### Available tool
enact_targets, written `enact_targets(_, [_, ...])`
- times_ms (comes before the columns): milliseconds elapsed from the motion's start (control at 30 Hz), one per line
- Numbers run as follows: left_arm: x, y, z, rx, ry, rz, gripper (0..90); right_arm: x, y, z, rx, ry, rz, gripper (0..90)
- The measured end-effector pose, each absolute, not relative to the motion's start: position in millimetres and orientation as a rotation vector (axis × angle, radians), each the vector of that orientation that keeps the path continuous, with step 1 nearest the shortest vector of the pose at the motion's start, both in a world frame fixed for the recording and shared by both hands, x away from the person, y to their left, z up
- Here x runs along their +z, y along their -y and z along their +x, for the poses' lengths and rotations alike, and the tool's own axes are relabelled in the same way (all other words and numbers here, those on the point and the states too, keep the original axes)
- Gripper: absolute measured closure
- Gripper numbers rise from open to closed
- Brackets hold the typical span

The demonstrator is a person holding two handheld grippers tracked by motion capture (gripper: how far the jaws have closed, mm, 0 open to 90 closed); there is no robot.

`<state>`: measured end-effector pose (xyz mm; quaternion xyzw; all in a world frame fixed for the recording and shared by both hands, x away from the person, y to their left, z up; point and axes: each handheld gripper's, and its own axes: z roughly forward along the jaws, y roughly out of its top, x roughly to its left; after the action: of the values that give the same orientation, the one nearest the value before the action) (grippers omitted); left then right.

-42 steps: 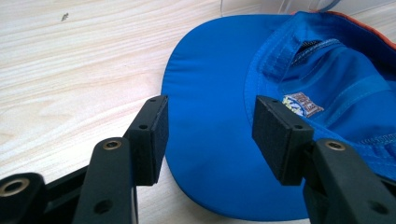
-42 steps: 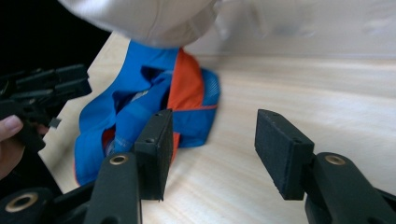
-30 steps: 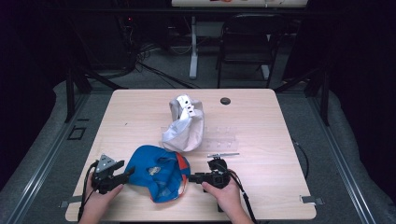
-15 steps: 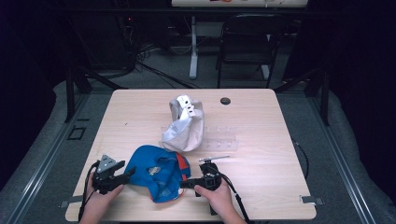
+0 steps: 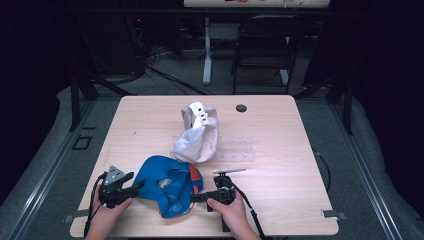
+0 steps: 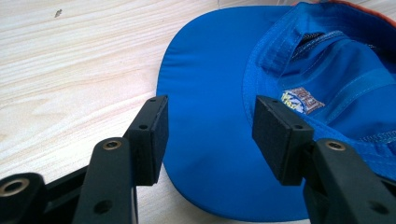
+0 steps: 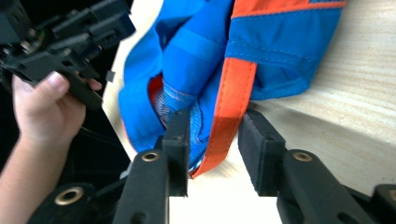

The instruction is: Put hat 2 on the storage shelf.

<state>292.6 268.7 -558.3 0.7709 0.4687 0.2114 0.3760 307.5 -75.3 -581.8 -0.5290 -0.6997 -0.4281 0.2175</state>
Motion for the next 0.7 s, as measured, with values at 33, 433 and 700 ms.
enact_targets(33, [-558.3,-268.7,292.6,0.541,-1.198,1.972,46.8,-580.4,75.3,307.3,-1.188,1.926,-1.476,66.8])
enact_targets(433, [-558.3,-269.0,292.5,0.543,-1.195,1.975,46.8,-579.0,73.6,308.9,-1.194,1.854,-1.562,75.7])
enact_targets(700, [-559.2,-265.8,292.6,0.542,-1.176,1.99,46.8,-583.5,70.1,307.4,-1.179,1.906,-1.537,67.9])
